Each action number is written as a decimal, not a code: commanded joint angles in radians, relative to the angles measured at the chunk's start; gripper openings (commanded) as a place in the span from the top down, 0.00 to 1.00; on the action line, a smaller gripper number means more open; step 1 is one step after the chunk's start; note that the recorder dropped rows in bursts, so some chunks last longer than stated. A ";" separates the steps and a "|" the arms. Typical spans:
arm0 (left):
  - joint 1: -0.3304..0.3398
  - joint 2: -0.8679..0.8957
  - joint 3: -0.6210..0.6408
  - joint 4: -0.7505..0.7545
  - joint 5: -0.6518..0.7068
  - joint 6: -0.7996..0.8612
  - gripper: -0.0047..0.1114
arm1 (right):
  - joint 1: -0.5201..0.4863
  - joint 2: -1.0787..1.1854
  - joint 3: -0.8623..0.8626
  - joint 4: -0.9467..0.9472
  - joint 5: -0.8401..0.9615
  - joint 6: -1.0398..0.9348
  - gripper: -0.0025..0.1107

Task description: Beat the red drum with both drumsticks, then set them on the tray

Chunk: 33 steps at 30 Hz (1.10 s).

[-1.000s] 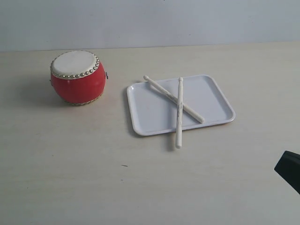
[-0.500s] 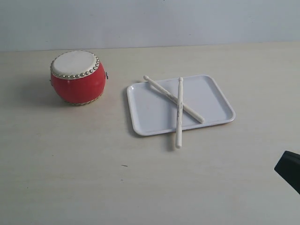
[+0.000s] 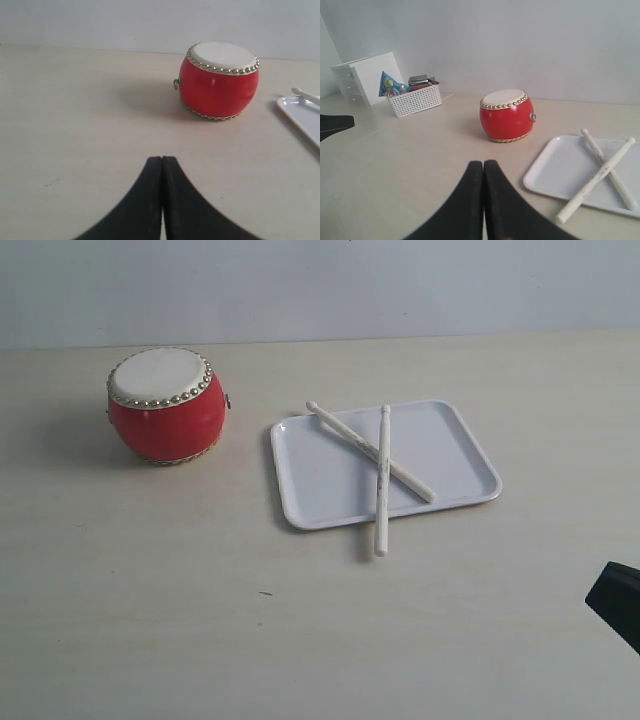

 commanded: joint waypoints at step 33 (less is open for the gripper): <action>0.005 -0.004 0.003 -0.007 -0.012 0.004 0.96 | 0.001 -0.007 0.004 -0.001 -0.031 -0.006 0.98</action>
